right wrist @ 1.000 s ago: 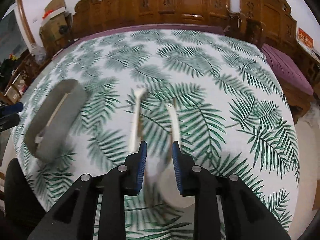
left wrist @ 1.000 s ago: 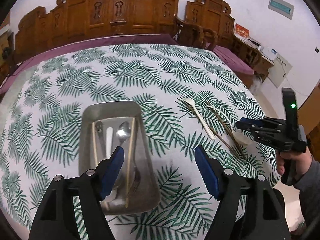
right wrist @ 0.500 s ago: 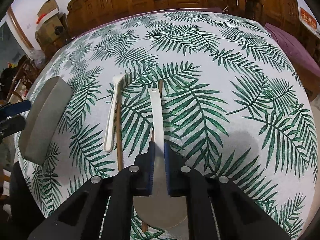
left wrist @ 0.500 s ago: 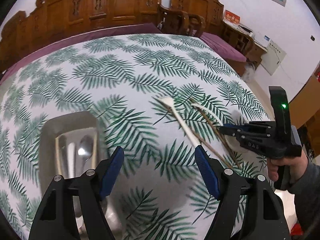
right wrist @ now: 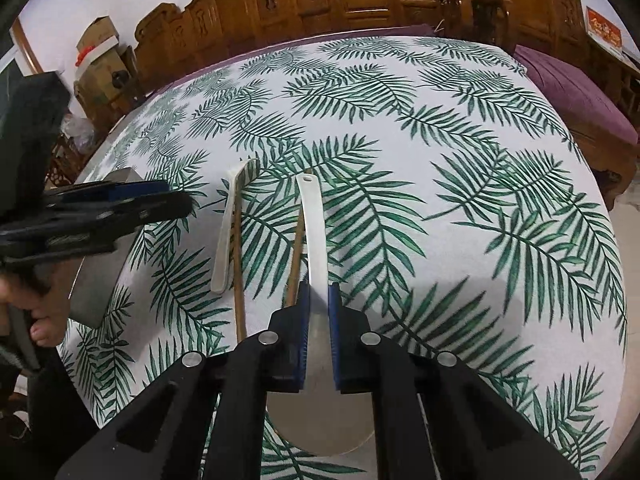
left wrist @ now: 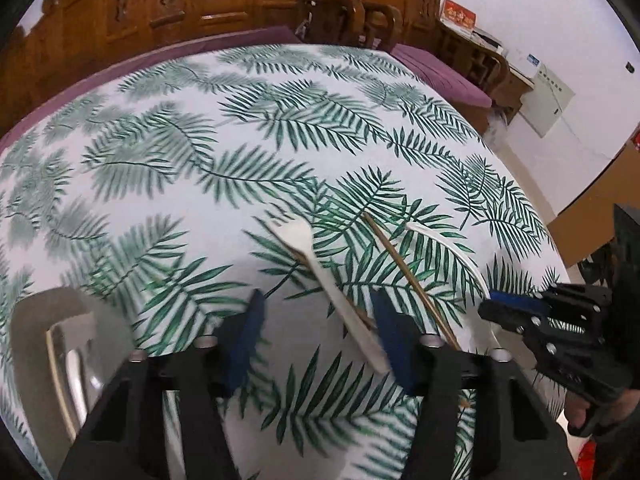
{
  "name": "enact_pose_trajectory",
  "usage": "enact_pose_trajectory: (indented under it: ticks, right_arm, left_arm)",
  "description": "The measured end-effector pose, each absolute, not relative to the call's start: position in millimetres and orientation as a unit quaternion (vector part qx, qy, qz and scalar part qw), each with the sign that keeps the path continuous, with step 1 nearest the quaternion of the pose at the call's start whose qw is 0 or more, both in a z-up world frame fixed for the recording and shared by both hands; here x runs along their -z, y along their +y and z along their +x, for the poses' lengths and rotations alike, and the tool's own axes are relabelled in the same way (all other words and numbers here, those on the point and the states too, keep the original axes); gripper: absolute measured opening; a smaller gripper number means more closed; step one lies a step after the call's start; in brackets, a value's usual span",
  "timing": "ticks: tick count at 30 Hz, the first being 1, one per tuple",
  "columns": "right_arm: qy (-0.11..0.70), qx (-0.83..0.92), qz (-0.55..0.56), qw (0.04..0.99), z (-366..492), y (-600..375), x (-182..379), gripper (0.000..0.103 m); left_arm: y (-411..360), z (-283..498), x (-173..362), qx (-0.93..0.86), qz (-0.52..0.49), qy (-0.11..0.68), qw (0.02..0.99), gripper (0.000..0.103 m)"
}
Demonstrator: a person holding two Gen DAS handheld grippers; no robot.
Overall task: Organize utensils
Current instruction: 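Grasp a white plastic spoon with the right tool while the left tool grasps a fork, then carry the fork into the tray and open the left tool while the right tool holds the white spoon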
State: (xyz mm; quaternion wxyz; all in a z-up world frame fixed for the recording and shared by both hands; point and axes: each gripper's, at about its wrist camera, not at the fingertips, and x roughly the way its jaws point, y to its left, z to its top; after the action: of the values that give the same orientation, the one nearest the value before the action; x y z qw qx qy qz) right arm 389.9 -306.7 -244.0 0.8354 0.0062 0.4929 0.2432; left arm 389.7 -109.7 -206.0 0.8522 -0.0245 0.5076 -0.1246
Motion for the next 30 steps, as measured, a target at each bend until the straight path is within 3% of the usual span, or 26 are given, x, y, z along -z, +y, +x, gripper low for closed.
enact_pose_trajectory:
  ticks: [10,14,16,30]
  right_arm:
    - [0.492,-0.239,0.024,0.837,386.4,-313.7,244.3,0.011]
    - [0.491,-0.242,0.022,0.836,383.4,-310.7,241.7,0.011]
    - [0.491,-0.242,0.02,0.837,380.8,-308.2,239.7,0.011]
    - [0.479,-0.246,0.008,0.843,361.9,-283.0,214.9,0.011]
  left_arm:
    - [-115.8,418.8,238.1,0.116,-0.05,0.541,0.832,0.017]
    - [-114.8,416.9,241.3,0.119,-0.059,0.541,0.831,0.012]
    - [-114.6,414.9,240.0,0.119,-0.059,0.539,0.832,0.003]
    - [-92.7,377.0,196.9,0.118,-0.039,0.521,0.845,0.002]
